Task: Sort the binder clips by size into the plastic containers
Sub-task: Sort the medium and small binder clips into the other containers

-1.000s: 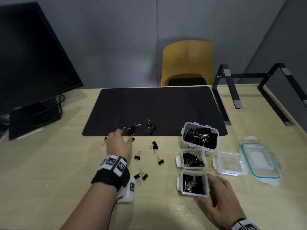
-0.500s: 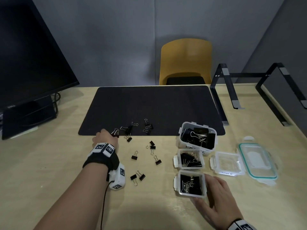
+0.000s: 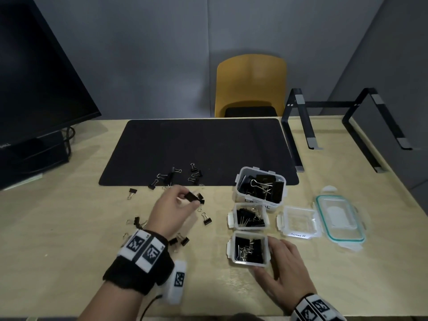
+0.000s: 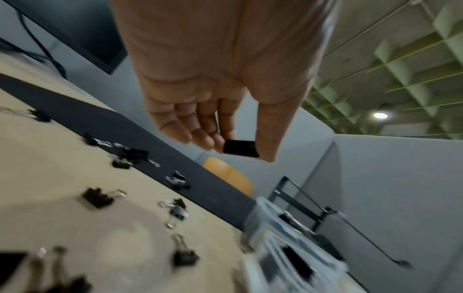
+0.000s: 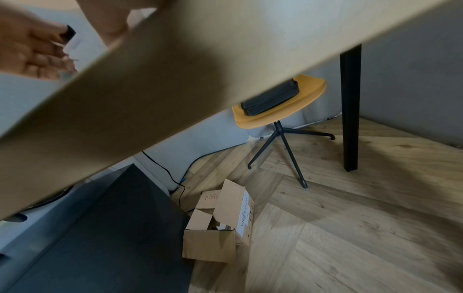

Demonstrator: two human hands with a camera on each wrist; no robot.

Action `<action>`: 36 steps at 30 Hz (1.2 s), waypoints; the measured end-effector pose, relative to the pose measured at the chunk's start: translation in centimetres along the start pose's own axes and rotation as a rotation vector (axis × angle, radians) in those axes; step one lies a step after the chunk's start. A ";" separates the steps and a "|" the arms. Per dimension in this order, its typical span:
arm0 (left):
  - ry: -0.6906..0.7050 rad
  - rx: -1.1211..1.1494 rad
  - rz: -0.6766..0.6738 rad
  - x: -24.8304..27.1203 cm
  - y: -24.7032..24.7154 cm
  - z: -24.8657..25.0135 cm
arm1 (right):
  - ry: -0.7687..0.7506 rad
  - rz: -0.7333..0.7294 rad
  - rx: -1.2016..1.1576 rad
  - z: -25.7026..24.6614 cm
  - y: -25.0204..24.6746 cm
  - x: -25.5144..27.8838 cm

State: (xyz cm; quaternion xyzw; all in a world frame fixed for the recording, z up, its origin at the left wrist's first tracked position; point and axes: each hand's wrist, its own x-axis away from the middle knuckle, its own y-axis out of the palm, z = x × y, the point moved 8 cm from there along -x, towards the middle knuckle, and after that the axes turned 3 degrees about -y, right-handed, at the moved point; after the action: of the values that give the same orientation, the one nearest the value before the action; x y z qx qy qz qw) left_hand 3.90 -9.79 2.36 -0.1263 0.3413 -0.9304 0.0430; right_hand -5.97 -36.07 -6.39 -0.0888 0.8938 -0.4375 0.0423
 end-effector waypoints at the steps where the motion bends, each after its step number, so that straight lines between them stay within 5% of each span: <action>1: 0.021 0.008 -0.059 1.0 0.9 0.9 | 0.005 -0.002 0.002 0.0 0.0 0.0; 5: 0.111 -0.079 -0.252 4.3 4.7 3.3 | 0.005 -0.011 0.013 0.1 0.1 0.0; 10: 0.144 -0.205 -0.314 6.7 8.4 3.2 | -0.006 -0.004 0.024 0.1 0.0 0.0; 20: 0.150 -0.240 -0.106 7.8 10.8 2.8 | -0.022 0.000 0.006 0.1 -0.2 0.1; 27: 0.288 -0.277 -0.047 8.5 11.1 2.9 | -0.022 0.007 0.002 0.4 0.2 0.0; 32: 0.265 -0.249 0.024 8.1 10.3 2.5 | -0.042 0.018 -0.003 0.6 0.2 0.1; 36: 0.119 -0.188 0.089 6.8 7.7 0.4 | -0.044 -0.003 -0.004 0.5 0.2 0.1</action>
State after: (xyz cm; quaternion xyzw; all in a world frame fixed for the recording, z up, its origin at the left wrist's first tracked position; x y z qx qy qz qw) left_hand -2.61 -17.01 -0.93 -0.0590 0.4342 -0.8974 0.0518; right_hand -5.99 -36.32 -6.86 -0.1001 0.8933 -0.4339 0.0612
